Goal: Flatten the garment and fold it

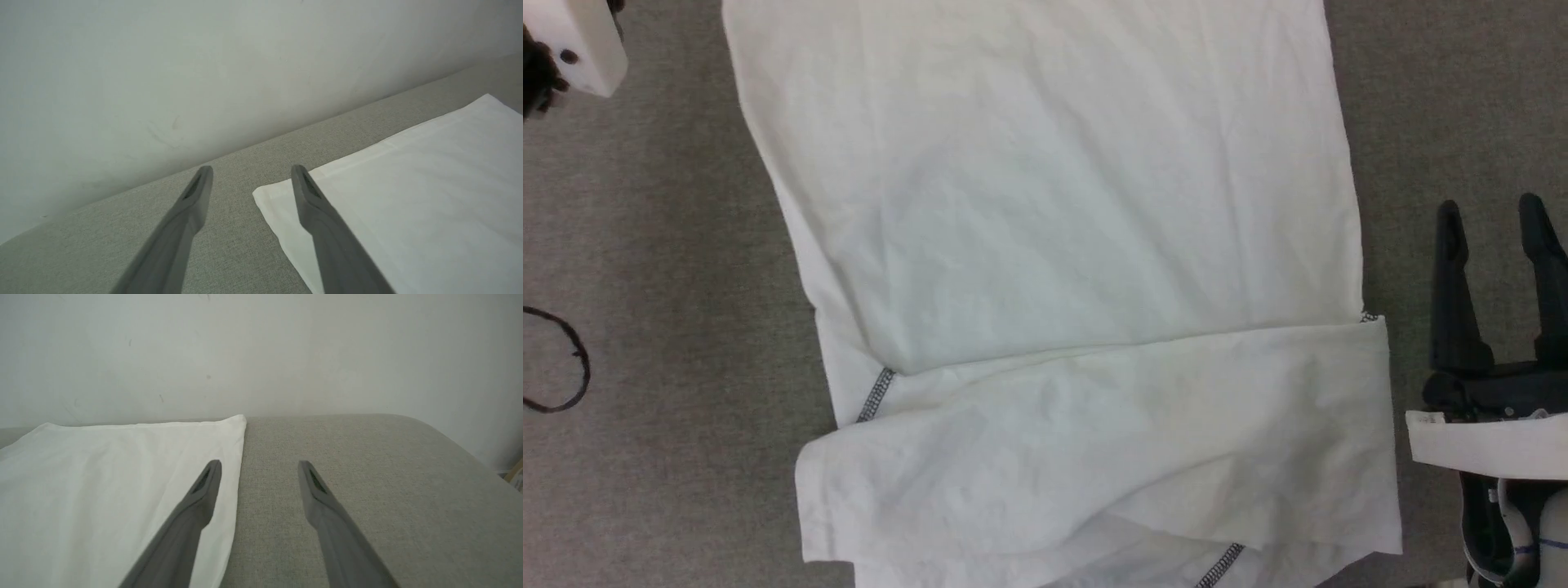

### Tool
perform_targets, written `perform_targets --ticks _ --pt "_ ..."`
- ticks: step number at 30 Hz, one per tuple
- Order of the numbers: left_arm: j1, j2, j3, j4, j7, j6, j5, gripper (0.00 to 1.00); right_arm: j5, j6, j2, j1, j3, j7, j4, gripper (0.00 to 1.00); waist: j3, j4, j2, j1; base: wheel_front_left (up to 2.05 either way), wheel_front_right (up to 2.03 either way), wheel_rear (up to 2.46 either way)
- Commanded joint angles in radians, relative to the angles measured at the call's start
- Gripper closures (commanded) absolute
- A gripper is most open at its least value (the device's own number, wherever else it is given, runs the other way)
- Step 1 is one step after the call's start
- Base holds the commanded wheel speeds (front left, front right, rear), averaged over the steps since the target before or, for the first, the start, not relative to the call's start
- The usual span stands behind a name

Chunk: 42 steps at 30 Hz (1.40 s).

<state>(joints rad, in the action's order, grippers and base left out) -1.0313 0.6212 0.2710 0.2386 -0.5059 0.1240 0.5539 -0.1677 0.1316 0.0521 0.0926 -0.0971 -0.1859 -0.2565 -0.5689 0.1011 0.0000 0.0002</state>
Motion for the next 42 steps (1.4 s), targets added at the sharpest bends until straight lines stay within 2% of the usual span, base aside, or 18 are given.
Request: perform_targets --ticks 1,6,17,18,19,20,24,28,32,34,37,42 --pt "-0.02 0.009 0.012 0.006 -0.006 0.006 0.009 0.0 -0.001 -0.001 -0.002 0.011 -0.005 -0.005 -0.001 0.0 -0.058 0.055 0.0 -0.0002 0.0 0.0 0.0" --pt "-0.047 0.051 0.074 0.05 -0.057 0.006 0.034 0.0 -0.01 -0.001 -0.002 0.007 -0.013 -0.009 -0.005 0.0 -0.095 0.074 0.0 -0.0002 0.0 0.0 0.0" --pt "-0.067 0.072 0.095 0.121 -0.101 0.007 0.075 0.0 -0.02 -0.001 -0.002 0.023 -0.021 -0.025 0.0 0.0 -0.15 0.094 0.0 -0.0002 0.0 0.0 0.0" --pt "-0.064 0.073 0.107 0.117 -0.109 0.007 0.086 0.37 -0.019 -0.001 -0.002 0.024 -0.023 -0.026 0.002 0.0 -0.151 0.092 0.0 -0.0002 0.0 0.0 0.0" --pt "-0.063 0.076 0.116 0.11 -0.109 0.007 0.096 0.96 -0.018 -0.001 -0.002 0.026 -0.024 -0.026 0.004 0.0 -0.151 0.09 0.0 -0.0002 0.0 0.0 0.0" --pt "-0.061 0.077 0.121 0.107 -0.107 0.007 0.109 1.0 -0.015 -0.001 -0.002 0.03 -0.024 -0.024 0.004 0.0 -0.149 0.088 0.0 -0.0002 0.0 0.0 0.0" --pt "-0.039 0.086 0.137 0.106 -0.086 0.007 0.139 1.0 -0.009 -0.001 -0.002 0.059 -0.029 -0.007 -0.029 0.0 -0.127 0.08 0.0 -0.0002 0.0 0.0 0.0" --pt "-0.02 0.088 0.15 0.106 -0.047 0.007 0.15 1.0 -0.015 -0.001 -0.002 0.145 -0.068 0.053 -0.133 0.0 -0.099 0.076 0.0 -0.0002 0.0 0.0 0.0" --pt "-0.015 0.086 0.163 0.104 -0.018 0.007 0.157 1.0 0.018 -0.001 -0.001 0.319 -0.052 0.203 -0.282 0.0 -0.085 0.069 0.0 -0.0002 0.0 0.0 0.0" --pt "-0.018 0.083 0.169 0.104 -0.006 0.007 0.161 1.0 0.014 -0.001 0.009 0.445 -0.02 0.298 -0.307 0.0 -0.084 0.063 0.0 -0.0002 0.0 0.0 0.0" --pt "-0.028 0.07 0.183 0.101 0.01 0.007 0.165 1.0 -0.014 -0.001 0.037 0.642 0.021 0.444 -0.252 0.0 -0.09 0.044 0.0 -0.0002 0.0 0.0 0.0" --pt "-0.051 0.036 0.209 0.103 0.039 0.007 0.169 1.0 -0.057 -0.001 0.026 0.896 0.029 0.631 -0.026 0.0 -0.108 0.003 0.0 -0.0002 0.0 0.0 0.0"
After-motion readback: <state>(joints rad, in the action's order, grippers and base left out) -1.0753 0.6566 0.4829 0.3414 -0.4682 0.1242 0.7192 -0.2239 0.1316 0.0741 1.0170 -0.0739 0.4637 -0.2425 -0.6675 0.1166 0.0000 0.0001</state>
